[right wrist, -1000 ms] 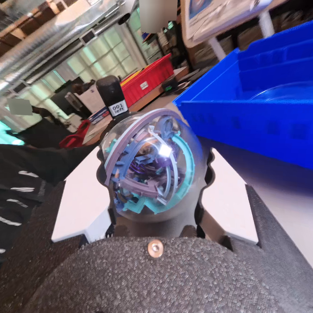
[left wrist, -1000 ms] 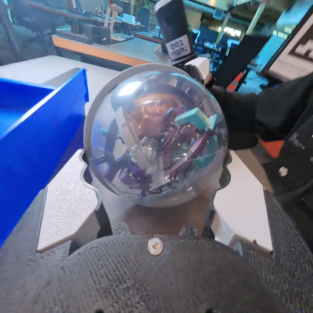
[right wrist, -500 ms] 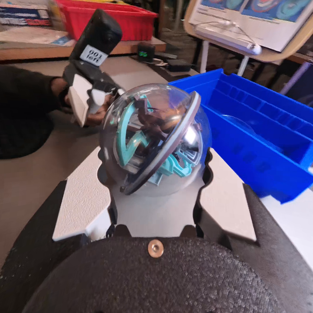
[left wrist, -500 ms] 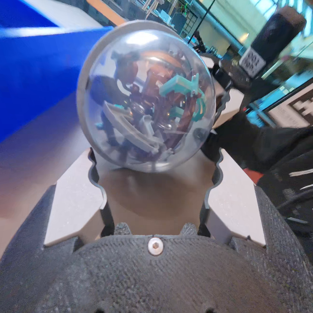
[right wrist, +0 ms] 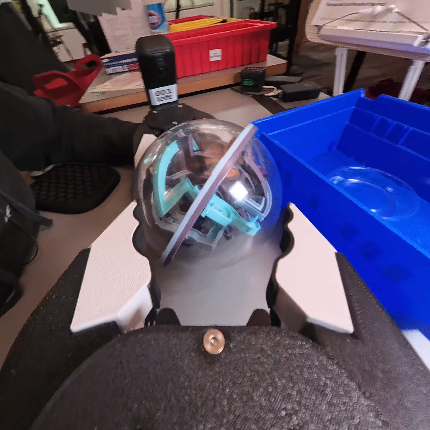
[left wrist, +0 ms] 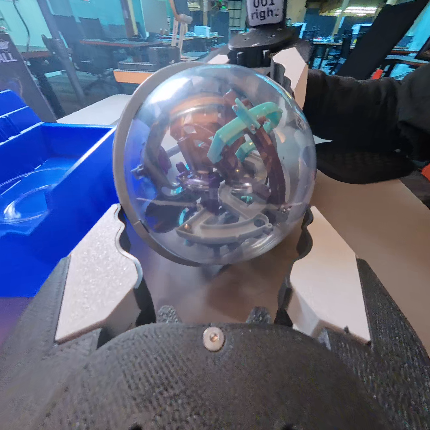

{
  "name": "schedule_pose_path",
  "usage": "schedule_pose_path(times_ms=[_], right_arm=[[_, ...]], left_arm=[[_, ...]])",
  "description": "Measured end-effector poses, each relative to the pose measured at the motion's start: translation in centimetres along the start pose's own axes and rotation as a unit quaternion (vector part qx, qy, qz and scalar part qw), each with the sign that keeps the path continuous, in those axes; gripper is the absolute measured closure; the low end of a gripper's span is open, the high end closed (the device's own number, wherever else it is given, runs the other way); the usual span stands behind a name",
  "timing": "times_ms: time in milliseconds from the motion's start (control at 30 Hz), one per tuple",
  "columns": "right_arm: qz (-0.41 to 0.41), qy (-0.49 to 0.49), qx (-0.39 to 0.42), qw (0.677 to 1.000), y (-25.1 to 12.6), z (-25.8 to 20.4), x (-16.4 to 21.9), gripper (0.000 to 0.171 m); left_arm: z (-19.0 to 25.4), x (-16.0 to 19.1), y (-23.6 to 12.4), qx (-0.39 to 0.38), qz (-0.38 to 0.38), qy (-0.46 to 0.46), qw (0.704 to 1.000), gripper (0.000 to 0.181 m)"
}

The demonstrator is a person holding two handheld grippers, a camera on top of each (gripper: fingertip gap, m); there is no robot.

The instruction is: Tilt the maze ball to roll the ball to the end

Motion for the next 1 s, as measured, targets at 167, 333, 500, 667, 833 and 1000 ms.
schedule_pose_path(times_ms=[167, 333, 500, 667, 833, 1000], right_arm=[[0.029, 0.011, 0.126, 0.991, -0.7, -3.1, 1.3, 0.045], [0.019, -0.018, 0.199, 0.98, 1.3, -4.6, 3.2, 0.039], [0.011, -0.03, 0.154, 0.988, 1.0, -3.3, 3.0, 0.039], [0.019, -0.04, 0.119, 0.992, 0.9, -2.5, 2.8, 0.039], [0.039, -0.063, 0.105, 0.992, 0.9, -2.5, 3.2, 0.04], [0.048, -0.063, 0.101, 0.992, 0.7, -2.3, 3.6, 0.04]], left_arm=[[1.1, -0.3, 0.0, -0.043, -0.012, 0.009, 0.999, 0.036], [1.5, -0.9, 0.8, -0.059, -0.015, 0.002, 0.998, 0.038], [1.8, -0.8, 0.0, -0.034, -0.018, 0.003, 0.999, 0.034], [0.3, 0.4, -0.6, -0.004, -0.022, -0.032, 0.999, 0.035], [0.4, 0.3, 0.9, 0.018, -0.041, 0.001, 0.999, 0.04], [0.6, 0.2, 1.0, 0.005, -0.037, 0.016, 0.999, 0.042]])
Point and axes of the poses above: each gripper's, where its closed fingertips meet, y out along the fingers, x out of its underside, z = x × y across the jaws, the point moved 9 cm from there along -y, back along the fingers, and after that the axes turned 12 degrees about y, right-handed, at the moved point
